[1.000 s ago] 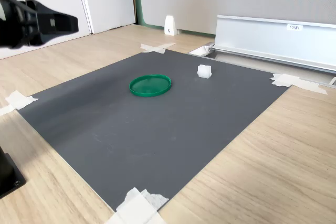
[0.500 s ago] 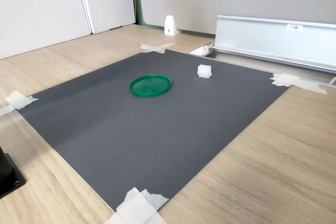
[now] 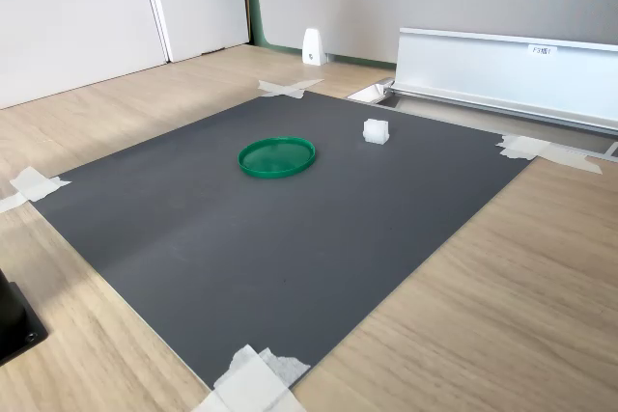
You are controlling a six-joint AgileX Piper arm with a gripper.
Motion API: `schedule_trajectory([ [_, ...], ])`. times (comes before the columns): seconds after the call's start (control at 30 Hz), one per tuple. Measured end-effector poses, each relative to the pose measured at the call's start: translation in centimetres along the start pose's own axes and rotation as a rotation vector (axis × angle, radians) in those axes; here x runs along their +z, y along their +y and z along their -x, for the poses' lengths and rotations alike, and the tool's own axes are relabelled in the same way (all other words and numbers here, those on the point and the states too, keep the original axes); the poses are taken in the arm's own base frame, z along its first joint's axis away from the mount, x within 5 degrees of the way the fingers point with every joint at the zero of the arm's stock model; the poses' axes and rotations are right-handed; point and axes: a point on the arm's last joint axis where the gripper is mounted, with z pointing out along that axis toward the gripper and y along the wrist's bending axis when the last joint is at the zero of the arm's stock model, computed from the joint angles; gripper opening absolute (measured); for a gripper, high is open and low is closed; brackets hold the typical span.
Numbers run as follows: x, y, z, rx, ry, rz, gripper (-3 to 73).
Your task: Grasp a white terminal and put it on the green lid.
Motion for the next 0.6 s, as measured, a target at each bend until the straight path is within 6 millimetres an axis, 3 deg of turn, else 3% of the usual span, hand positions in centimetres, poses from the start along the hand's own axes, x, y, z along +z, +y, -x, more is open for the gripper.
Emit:
schedule_trajectory([
  [0.17,2.2,-1.8,1.3,-0.082,0.169,-0.03,16.6],
  [0.4,4.7,-3.8,4.7,-0.087,0.272,-0.027,56.8],
  [0.47,5.4,-4.3,5.7,-0.06,0.294,-0.022,65.1],
  [0.6,6.6,-5.1,7.9,-0.021,0.346,-0.002,71.5],
])
